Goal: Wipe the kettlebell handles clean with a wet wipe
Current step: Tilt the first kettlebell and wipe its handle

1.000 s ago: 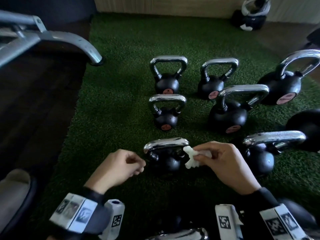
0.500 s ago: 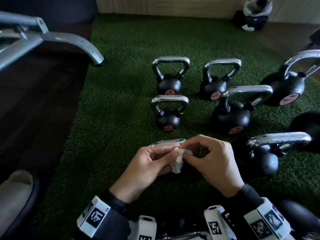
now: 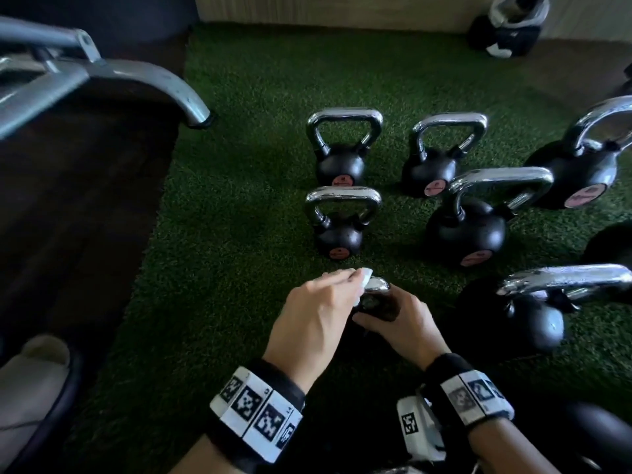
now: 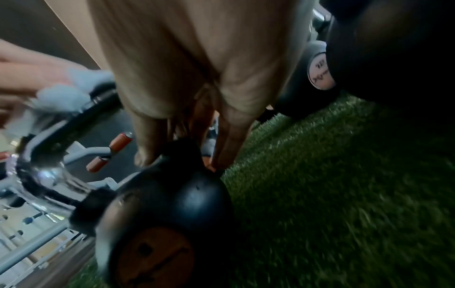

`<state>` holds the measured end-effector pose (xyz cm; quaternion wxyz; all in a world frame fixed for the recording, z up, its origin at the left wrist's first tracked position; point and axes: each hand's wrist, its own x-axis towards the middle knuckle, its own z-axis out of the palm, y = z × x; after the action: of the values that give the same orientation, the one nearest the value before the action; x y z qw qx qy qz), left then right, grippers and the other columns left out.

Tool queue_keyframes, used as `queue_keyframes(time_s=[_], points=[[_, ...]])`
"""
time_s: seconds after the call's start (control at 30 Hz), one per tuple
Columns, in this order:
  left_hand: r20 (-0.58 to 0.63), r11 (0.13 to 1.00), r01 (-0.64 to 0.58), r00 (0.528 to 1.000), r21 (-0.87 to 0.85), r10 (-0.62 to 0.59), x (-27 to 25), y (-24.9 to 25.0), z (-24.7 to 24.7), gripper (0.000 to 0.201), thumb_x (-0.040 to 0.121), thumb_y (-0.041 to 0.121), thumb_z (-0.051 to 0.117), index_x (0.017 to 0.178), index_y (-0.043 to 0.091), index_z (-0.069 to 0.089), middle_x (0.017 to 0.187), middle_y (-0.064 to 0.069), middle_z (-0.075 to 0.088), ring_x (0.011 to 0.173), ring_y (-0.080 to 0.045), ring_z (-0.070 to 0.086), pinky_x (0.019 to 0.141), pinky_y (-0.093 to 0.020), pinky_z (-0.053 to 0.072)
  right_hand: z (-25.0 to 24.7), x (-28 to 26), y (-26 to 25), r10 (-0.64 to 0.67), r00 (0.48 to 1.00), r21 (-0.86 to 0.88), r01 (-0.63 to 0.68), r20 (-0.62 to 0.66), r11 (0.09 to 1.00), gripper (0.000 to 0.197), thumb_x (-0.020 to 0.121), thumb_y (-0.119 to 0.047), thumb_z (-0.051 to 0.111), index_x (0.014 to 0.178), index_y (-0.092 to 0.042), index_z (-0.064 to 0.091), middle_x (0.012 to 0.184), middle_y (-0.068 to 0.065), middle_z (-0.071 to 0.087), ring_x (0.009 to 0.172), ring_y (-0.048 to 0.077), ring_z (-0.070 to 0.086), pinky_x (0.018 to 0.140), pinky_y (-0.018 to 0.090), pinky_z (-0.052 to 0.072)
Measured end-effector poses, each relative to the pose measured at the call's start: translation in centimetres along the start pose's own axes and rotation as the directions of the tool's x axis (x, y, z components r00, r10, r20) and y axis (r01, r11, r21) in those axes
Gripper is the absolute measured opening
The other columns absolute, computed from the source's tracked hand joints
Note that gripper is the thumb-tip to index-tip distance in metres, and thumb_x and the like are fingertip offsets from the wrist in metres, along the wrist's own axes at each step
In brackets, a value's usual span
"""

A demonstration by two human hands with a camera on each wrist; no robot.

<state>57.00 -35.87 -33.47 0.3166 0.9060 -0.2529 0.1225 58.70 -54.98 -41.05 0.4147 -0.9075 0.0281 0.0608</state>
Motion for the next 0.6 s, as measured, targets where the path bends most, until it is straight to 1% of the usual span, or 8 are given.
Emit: queue_keyframes(time_s=[0.1,0.2,0.3,0.33,0.4,0.47,0.5,0.6], points=[[-0.022,0.999,0.036,0.999,-0.005,-0.036,-0.6,-1.0,-0.4,0.040,0.098,0.010,0.065,0.138,0.018,0.064,0.127,0.009,0.071,0.108,-0.001,0.069,0.091,-0.023,0.058,1.1,0.5,1.1,0.041,0.998,0.095,-0.037,-0.039,0.995,0.037,0.072,-0.044,0.089,0.105,-0.036,0.074,0.093,-0.018,0.076,0.091,-0.002,0.069,0.082,0.022,0.052],[-0.093,0.992,0.106,0.989,-0.074,-0.113,-1.5,-2.5,-1.1,0.040,0.098,0.009,0.066,0.137,0.021,0.066,0.123,0.012,0.073,0.107,0.005,0.068,0.095,-0.016,0.054,1.3,0.6,1.6,0.057,0.998,0.161,-0.052,-0.029,0.986,0.035,0.070,-0.043,0.091,0.100,-0.038,0.074,0.092,-0.022,0.076,0.087,-0.007,0.069,0.082,0.022,0.054],[-0.097,0.998,0.050,0.994,-0.034,-0.054,-2.6,-2.4,-0.7,0.048,0.097,0.002,0.066,0.141,0.021,0.062,0.136,0.006,0.067,0.127,0.000,0.060,0.107,-0.020,0.048,1.3,0.4,1.7,0.062,0.998,0.185,-0.056,-0.031,0.981,0.032,0.070,-0.043,0.092,0.095,-0.041,0.072,0.092,-0.023,0.076,0.086,-0.007,0.069,0.082,0.023,0.054],[-0.113,0.997,0.053,0.992,-0.058,-0.059,-3.0,-2.5,-0.4,0.049,0.096,-0.001,0.065,0.140,0.021,0.063,0.137,0.007,0.066,0.129,0.001,0.058,0.109,-0.020,0.047,1.3,0.4,1.7,0.064,0.997,0.190,-0.056,-0.034,0.980,0.031,0.070,-0.043,0.092,0.094,-0.041,0.072,0.092,-0.024,0.076,0.086,-0.007,0.070,0.082,0.023,0.055],[-0.204,0.971,0.151,0.961,-0.187,-0.189,-3.6,-3.4,-0.1,0.045,0.095,-0.002,0.065,0.134,0.020,0.068,0.132,0.012,0.067,0.123,0.004,0.062,0.105,-0.015,0.048,1.4,0.3,1.6,0.059,0.998,0.189,-0.052,-0.033,0.981,0.029,0.071,-0.040,0.092,0.091,-0.044,0.071,0.091,-0.030,0.074,0.085,-0.009,0.069,0.080,0.019,0.053],[-0.292,0.906,0.278,0.881,-0.319,-0.373,-4.3,-4.5,0.1,0.035,0.095,0.001,0.067,0.127,0.015,0.070,0.121,0.013,0.070,0.111,0.004,0.068,0.095,-0.010,0.051,1.3,0.2,1.5,0.056,0.998,0.192,-0.049,-0.030,0.980,0.029,0.072,-0.038,0.091,0.089,-0.045,0.069,0.089,-0.033,0.072,0.084,-0.011,0.068,0.077,0.015,0.052],[-0.295,0.884,0.304,0.861,-0.354,-0.414,-4.5,-4.9,0.3,0.032,0.096,0.003,0.066,0.126,0.013,0.070,0.119,0.011,0.071,0.109,0.004,0.069,0.093,-0.009,0.051,1.3,0.1,1.4,0.057,0.998,0.196,-0.049,-0.034,0.979,0.029,0.072,-0.037,0.092,0.089,-0.045,0.069,0.089,-0.033,0.072,0.084,-0.012,0.068,0.077,0.015,0.051],[-0.262,0.878,0.272,0.883,-0.393,-0.390,-5.1,-5.0,1.0,0.029,0.098,0.007,0.065,0.126,0.007,0.071,0.121,0.005,0.072,0.111,0.005,0.068,0.094,-0.014,0.053,1.3,0.0,1.6,0.059,0.997,0.214,-0.048,-0.046,0.976,0.031,0.071,-0.034,0.093,0.088,-0.044,0.070,0.088,-0.033,0.073,0.083,-0.012,0.068,0.076,0.011,0.050]])
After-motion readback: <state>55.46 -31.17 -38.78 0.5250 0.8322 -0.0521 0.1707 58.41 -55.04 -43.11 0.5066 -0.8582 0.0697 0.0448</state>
